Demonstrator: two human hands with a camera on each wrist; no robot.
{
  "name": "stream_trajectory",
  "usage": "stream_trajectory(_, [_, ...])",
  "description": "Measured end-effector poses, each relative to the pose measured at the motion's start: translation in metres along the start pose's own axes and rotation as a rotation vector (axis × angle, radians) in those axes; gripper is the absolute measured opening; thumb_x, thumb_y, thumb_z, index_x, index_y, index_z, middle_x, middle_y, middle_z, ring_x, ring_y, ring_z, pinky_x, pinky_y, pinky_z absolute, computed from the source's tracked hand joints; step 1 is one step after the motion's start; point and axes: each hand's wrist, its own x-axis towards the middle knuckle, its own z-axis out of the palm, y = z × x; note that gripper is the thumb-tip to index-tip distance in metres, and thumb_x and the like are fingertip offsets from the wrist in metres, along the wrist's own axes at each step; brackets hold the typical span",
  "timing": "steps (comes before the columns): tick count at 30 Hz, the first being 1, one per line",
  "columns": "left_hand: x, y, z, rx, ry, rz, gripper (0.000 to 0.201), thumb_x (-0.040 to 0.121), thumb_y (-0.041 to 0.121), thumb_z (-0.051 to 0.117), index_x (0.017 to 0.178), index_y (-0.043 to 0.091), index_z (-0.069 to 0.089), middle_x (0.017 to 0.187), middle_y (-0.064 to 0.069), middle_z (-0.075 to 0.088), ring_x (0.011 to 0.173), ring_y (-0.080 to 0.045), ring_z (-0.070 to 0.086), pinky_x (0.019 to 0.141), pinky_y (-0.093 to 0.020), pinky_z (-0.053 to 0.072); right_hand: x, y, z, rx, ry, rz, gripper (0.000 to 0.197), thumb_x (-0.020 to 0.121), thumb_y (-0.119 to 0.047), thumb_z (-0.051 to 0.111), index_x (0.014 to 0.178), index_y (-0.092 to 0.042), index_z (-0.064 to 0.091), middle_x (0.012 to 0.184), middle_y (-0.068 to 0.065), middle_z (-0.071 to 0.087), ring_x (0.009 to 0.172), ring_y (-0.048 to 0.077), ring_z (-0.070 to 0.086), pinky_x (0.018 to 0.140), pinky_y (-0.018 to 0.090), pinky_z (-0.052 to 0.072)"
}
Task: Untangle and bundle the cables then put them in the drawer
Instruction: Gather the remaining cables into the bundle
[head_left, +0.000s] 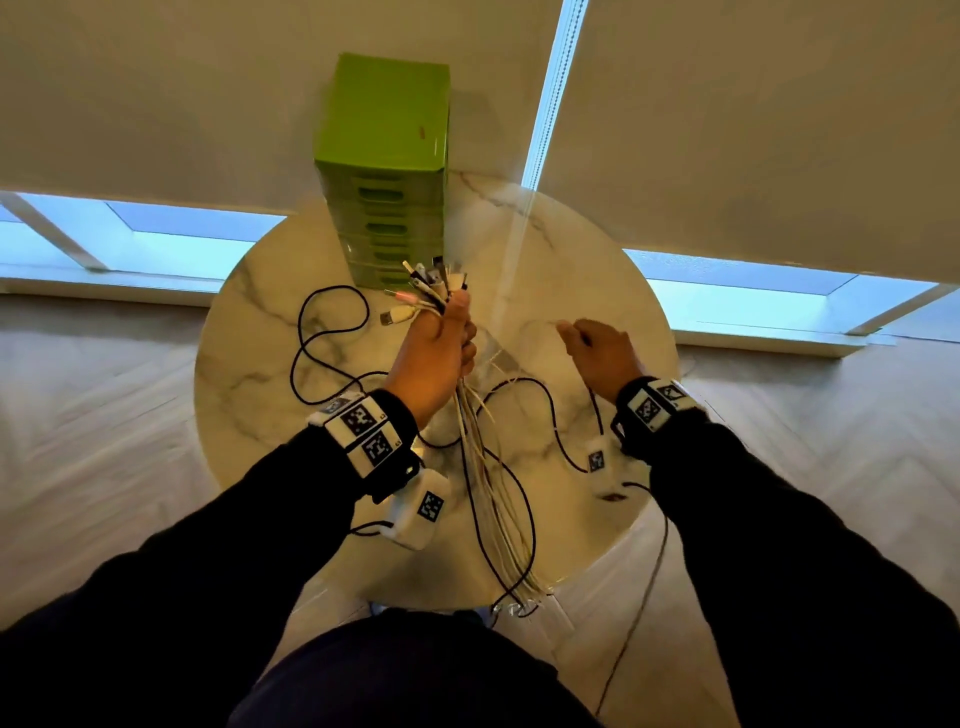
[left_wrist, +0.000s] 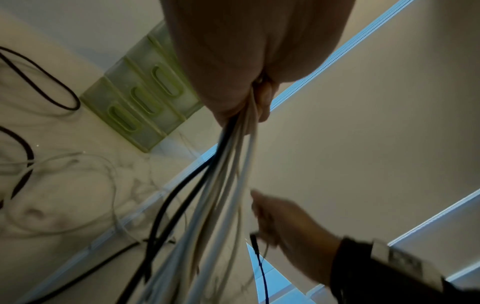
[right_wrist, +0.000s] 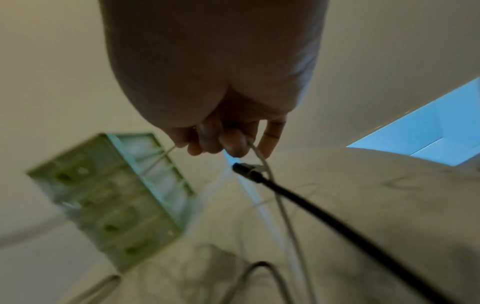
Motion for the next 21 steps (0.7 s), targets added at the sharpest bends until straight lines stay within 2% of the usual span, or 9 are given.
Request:
stream_trajectory(2, [0.001,-0.006,0.006,0.066,0.012,-0.043,0.039,0.109,0.035,0.035,0.073,0.02,0.039,0.058,0.008,0.034,0.047,-0.007,0.029,0.051,-0.027,0.023,0.004,-0.036,-0.002,0.102,0.045,-0.072,0.041,0.103,-0.046,0.043,0.073,-0.021,0.05,0.078,0.007,0.064,0.08,0.028,0.06,0.07,0.03,0.035])
stream_trajectory(6, [0.007,-0.015,0.013,0.061,0.083,-0.143,0.045,0.107,0.048,0.034,0.075,0.018,0.048,0.063,0.003,0.038,0.051,-0.009,0.032,0.053,-0.028,0.026,-0.023,-0.091,0.003,0.298,-0.007,-0.257,0.039,0.106,-0.044,0.037,0.085,-0.017,0.054,0.07,-0.001,0.059,0.068,0.021,0.057,0.068,0.037,0.046])
stream_trajectory(7, [0.009,-0.016,0.013,0.032,0.098,-0.164,0.046,0.107,0.049,0.033,0.077,0.017,0.051,0.064,0.002,0.038,0.052,-0.01,0.032,0.053,-0.029,0.026,-0.031,-0.097,0.006,0.319,-0.037,-0.289,0.037,0.107,-0.043,0.035,0.088,-0.017,0.054,0.071,-0.003,0.06,0.066,0.018,0.058,0.067,0.036,0.047])
stream_trajectory(9, [0.012,-0.017,0.014,-0.03,0.104,-0.192,0.049,0.107,0.05,0.033,0.081,0.016,0.056,0.066,-0.002,0.04,0.055,-0.013,0.037,0.054,-0.03,0.029,-0.042,-0.103,0.011,0.367,-0.094,-0.324,0.033,0.108,-0.04,0.032,0.093,-0.018,0.053,0.073,-0.008,0.059,0.065,0.005,0.057,0.064,0.026,0.045])
stream_trajectory(11, [0.013,-0.017,0.015,-0.094,0.112,-0.216,0.049,0.106,0.051,0.035,0.083,0.015,0.06,0.07,-0.007,0.049,0.063,-0.018,0.049,0.058,-0.031,0.039,-0.049,-0.099,0.018,0.377,-0.166,-0.349,0.03,0.109,-0.038,0.031,0.1,-0.021,0.053,0.076,-0.014,0.057,0.067,-0.001,0.056,0.068,0.019,0.042])
stream_trajectory(12, [0.014,-0.016,0.015,-0.124,0.126,-0.223,0.048,0.105,0.051,0.037,0.081,0.015,0.06,0.07,-0.006,0.052,0.064,-0.018,0.053,0.058,-0.031,0.043,-0.051,-0.096,0.021,0.361,-0.202,-0.355,0.029,0.109,-0.039,0.03,0.102,-0.024,0.053,0.078,-0.015,0.056,0.069,-0.001,0.055,0.07,0.019,0.042])
stream_trajectory(15, [0.014,-0.015,0.019,-0.213,0.181,-0.217,0.045,0.106,0.048,0.039,0.073,0.018,0.051,0.064,0.002,0.045,0.056,-0.012,0.045,0.055,-0.028,0.04,-0.052,-0.08,0.023,0.333,-0.272,-0.337,0.034,0.108,-0.045,0.03,0.09,-0.025,0.051,0.076,-0.01,0.057,0.067,0.008,0.054,0.071,0.03,0.046])
stream_trajectory(18, [0.016,-0.011,0.019,-0.376,0.221,-0.205,0.039,0.106,0.043,0.041,0.076,0.019,0.048,0.063,0.004,0.046,0.058,-0.012,0.048,0.055,-0.023,0.045,-0.051,-0.055,0.025,0.321,-0.38,-0.317,0.051,0.107,-0.05,0.029,0.078,-0.015,0.052,0.068,-0.007,0.053,0.062,0.009,0.047,0.07,0.028,0.043])
stream_trajectory(21, [0.019,-0.002,0.012,-0.448,0.194,-0.163,0.036,0.106,0.044,0.04,0.079,0.02,0.045,0.061,0.006,0.041,0.052,-0.011,0.047,0.053,-0.025,0.046,-0.05,-0.016,0.036,0.235,-0.469,-0.258,0.062,0.099,-0.067,0.026,0.069,-0.018,0.049,0.064,-0.006,0.049,0.061,0.012,0.043,0.072,0.032,0.042])
